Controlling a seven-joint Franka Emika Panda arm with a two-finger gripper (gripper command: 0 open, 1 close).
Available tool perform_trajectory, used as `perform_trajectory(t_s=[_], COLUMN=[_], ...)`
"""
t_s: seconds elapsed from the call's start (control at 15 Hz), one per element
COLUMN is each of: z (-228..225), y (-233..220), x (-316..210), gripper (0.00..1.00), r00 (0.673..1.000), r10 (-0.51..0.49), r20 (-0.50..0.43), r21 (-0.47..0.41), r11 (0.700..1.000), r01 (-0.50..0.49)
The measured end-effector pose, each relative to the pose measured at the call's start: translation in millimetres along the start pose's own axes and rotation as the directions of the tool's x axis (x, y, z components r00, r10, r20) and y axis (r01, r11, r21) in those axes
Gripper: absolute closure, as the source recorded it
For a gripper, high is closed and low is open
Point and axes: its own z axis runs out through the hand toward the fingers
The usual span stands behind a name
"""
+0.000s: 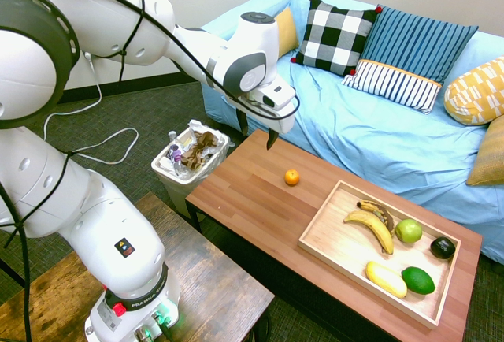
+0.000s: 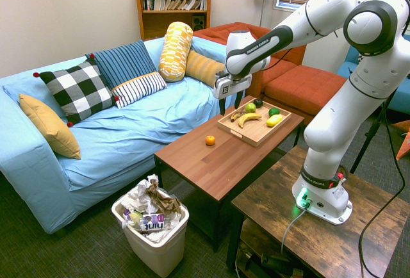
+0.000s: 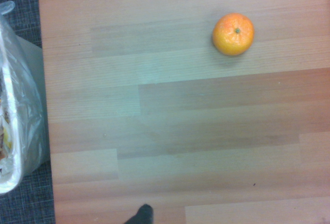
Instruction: Put the tangerine in the tray
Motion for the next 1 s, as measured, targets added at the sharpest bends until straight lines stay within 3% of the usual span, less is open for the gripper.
perform_trajectory(t_s=[0.33, 1.0], z=[16, 165], y=[-17, -100], x=[7, 89], gripper=[0.00, 0.00], r00=[0.999, 0.979], r10=[0.035, 0.200], r20=[-0.037, -0.046], r21=[0.032, -0.024], r11=[0.999, 0.979], r01=[-0.034, -0.201])
